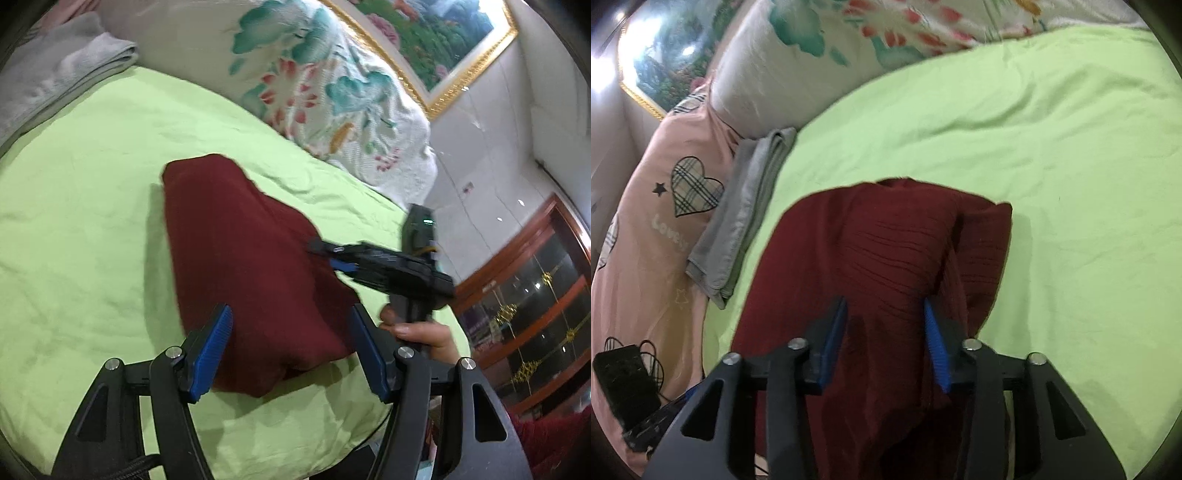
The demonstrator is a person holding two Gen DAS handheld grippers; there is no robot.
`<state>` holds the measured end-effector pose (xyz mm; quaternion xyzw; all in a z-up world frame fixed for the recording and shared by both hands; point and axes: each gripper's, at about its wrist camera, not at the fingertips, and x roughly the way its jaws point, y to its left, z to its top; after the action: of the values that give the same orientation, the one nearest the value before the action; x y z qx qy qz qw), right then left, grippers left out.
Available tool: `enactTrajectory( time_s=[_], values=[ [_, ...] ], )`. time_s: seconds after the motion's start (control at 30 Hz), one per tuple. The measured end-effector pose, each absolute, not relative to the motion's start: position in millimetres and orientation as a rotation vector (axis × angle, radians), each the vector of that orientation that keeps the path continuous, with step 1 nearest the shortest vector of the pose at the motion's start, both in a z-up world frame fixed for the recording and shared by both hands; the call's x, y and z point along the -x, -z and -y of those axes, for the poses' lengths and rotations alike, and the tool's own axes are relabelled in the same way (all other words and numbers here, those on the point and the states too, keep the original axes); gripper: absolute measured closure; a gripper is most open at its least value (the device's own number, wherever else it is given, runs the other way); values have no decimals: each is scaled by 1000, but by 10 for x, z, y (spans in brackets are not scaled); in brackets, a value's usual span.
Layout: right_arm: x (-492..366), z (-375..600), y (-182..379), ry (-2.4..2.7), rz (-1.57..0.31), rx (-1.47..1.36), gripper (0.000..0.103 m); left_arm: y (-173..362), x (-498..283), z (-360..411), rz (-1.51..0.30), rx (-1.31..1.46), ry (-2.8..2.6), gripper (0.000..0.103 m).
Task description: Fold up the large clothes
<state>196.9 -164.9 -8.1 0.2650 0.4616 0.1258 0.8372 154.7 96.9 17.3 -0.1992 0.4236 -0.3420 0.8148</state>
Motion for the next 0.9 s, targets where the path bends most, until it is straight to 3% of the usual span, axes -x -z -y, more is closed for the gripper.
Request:
enactTrajectory(
  time_s=[0.03, 0.17, 0.27, 0.4, 0.47, 0.6, 0.9],
  values=[
    [-1998, 1659, 110, -268, -988, -565, 95, -174, -1565, -937, -901, 427, 754, 39],
    [-1978, 1852, -67, -304, -873, -649, 97, -117, -1759, -765, -941, 398, 774, 51],
    [-1950, 2056, -229, -285, -789, -687, 97, -91, -1836, -663, -958, 387, 809, 52],
    [-2102, 2045, 78, -228, -916, -630, 97, 141, -1851, -439, -984, 319, 798, 56],
    [-2146, 1963, 301, -219, -993, -597, 96, 267, -1820, -343, -998, 234, 746, 63],
    [-2059, 2001, 288, -194, -970, -611, 90, 295, -1806, -382, -1001, 258, 748, 63],
    [-1513, 1715, -360, -268, -803, -549, 90, 280, -1755, -288, -989, 217, 699, 63]
  ],
)
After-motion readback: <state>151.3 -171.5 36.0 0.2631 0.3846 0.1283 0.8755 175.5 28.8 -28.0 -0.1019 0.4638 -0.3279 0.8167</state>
